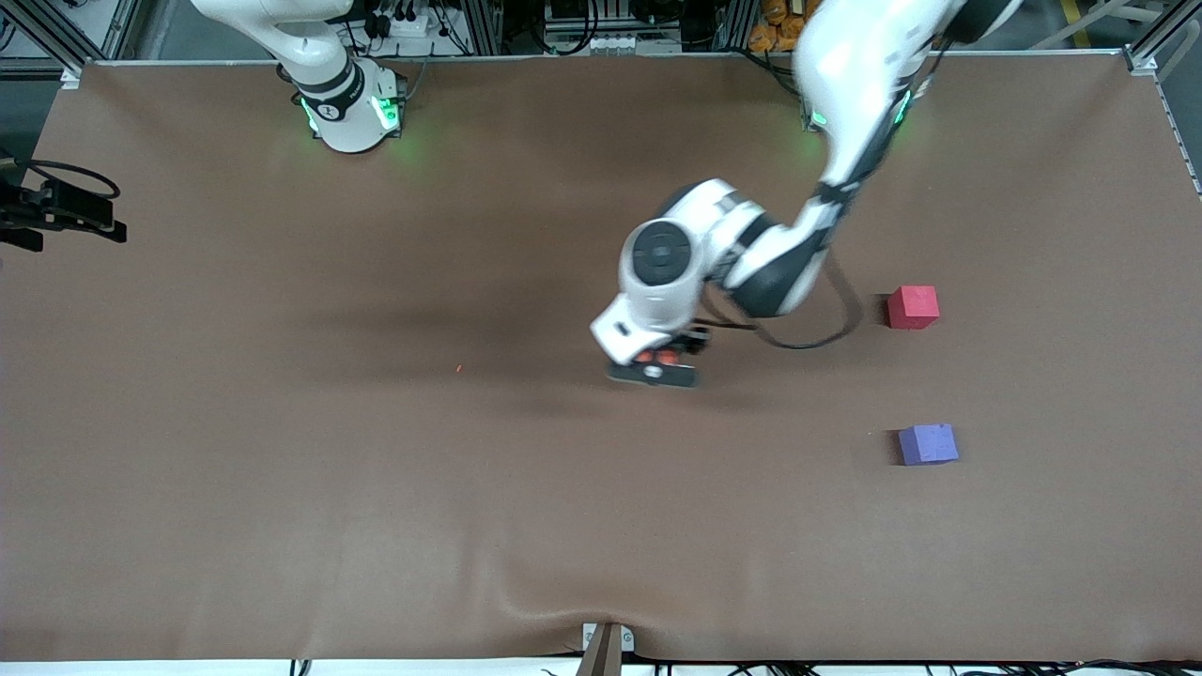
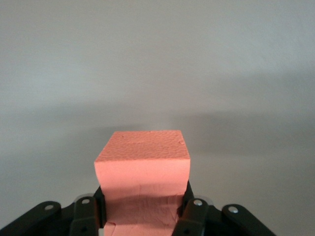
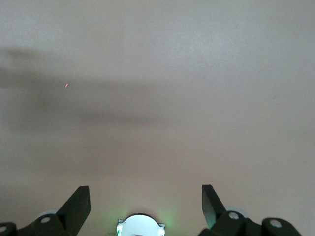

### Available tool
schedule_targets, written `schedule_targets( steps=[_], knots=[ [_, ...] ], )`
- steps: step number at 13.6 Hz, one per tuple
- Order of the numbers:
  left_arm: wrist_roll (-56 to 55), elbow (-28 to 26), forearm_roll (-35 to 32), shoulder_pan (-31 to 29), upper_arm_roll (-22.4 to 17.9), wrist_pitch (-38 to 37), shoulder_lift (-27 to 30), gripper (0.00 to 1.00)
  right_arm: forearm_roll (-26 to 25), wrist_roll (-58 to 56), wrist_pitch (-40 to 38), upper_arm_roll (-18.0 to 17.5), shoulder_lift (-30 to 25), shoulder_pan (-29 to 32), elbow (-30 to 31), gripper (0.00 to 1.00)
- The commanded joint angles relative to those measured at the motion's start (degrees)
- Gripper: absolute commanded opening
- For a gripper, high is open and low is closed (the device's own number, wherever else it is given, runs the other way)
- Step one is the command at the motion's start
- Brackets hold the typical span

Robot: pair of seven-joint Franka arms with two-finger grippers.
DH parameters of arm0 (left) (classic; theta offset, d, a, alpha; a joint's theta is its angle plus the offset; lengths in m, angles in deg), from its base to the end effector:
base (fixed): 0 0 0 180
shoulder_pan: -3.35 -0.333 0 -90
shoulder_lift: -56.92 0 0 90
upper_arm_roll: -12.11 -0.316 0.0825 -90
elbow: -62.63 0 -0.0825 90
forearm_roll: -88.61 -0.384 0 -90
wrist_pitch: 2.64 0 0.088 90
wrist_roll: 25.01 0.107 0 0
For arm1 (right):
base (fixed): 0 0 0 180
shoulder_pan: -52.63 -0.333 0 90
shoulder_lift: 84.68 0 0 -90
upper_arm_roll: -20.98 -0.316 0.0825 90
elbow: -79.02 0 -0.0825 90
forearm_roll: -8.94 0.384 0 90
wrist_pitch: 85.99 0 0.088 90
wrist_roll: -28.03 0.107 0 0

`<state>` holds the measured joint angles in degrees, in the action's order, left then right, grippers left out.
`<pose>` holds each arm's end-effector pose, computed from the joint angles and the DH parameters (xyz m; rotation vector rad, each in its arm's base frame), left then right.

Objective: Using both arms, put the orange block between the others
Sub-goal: 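Carry the orange cube with the left gripper toward the pink cube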

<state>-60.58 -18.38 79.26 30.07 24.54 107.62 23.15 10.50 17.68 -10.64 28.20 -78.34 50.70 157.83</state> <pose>0.5724 -0.4150 0.3572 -3.0748 0.1421 0.0508 0.5591 -0.0437 0.6327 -3.0915 -0.1431 0.2588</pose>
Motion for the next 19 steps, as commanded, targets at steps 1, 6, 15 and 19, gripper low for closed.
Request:
schedule_targets(
  steps=[1, 6, 15, 19],
  knots=[
    [0.8, -2.9, -0.8, -6.7, 0.8, -7.9, 8.2, 0.00, 0.9, -0.6, -0.5, -0.3, -0.4, 0.5, 0.1, 1.00],
    [11.9, -12.2, -0.8, -23.1, 1.0, -9.9, 15.6, 0.00, 0.2, -0.6, -0.5, -0.3, -0.4, 0.2, 0.0, 1.00],
    [27.5, -29.5, -0.5, -39.5, 1.0, 10.3, 15.7, 0.00, 0.5, -0.6, -0.6, -0.3, -0.4, 0.3, -0.1, 1.00],
    [28.5, -34.9, -1.2, -39.8, 1.0, 20.7, 13.9, 0.00, 0.4, -0.6, -0.7, -0.3, -0.4, 0.2, -0.1, 1.00]
  ],
)
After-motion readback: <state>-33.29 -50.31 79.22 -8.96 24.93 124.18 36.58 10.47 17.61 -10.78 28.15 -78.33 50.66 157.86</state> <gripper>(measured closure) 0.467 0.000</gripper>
